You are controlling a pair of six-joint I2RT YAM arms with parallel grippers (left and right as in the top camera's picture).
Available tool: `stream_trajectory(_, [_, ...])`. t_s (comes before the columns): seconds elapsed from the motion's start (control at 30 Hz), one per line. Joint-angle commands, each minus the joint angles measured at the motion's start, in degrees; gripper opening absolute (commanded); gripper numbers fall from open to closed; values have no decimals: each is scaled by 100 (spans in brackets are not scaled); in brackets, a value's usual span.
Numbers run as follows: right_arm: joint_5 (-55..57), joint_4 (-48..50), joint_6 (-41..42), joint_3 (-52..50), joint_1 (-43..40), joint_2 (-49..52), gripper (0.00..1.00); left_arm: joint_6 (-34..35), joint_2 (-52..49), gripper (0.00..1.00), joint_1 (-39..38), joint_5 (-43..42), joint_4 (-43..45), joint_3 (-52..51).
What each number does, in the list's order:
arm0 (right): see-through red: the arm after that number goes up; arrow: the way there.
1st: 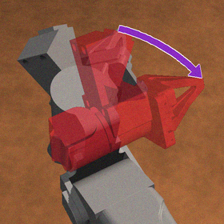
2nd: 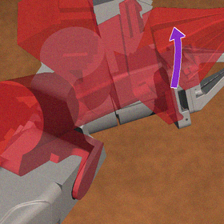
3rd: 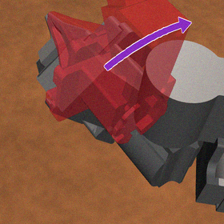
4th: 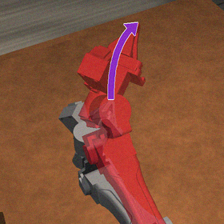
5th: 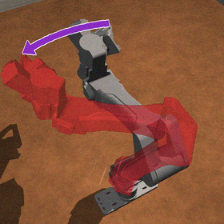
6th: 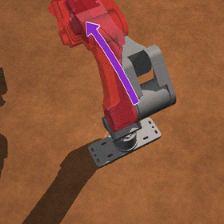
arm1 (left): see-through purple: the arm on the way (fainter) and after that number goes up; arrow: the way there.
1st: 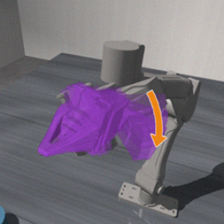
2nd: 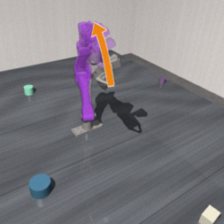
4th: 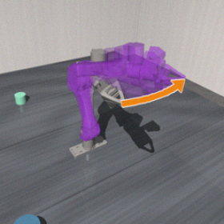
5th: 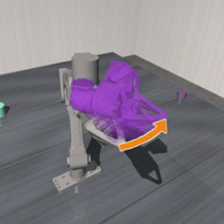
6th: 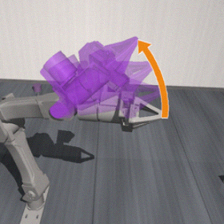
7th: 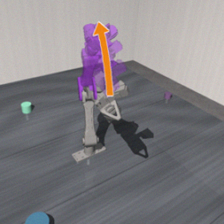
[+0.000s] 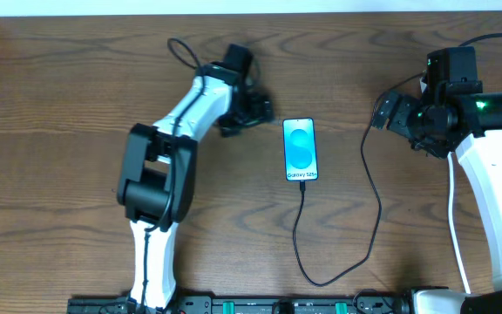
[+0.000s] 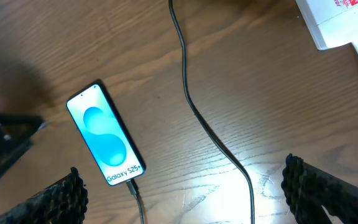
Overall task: Plug charger to phone and switch on socket
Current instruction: 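Open the left gripper and lift it away from the phone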
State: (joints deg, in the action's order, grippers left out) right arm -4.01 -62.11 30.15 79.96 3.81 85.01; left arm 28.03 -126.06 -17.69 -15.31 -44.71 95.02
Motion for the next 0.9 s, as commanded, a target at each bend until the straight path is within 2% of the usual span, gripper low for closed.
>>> stream_trajectory(0.0, [116,-2,-2,-15,2,-46,99,-562,522,88,181,1394,-328,-101])
stream_trajectory(0.13, [116,17,0,-15,2,-46,99,-769,1163,88,278,2573,-925,-101])
stream_trajectory(0.27, [114,57,0,-15,2,-46,99,-769,1797,88,291,3143,-1340,-101])
stream_trajectory(0.87, [328,57,0,-15,2,-46,99,-767,4203,88,289,3126,-1847,-101])
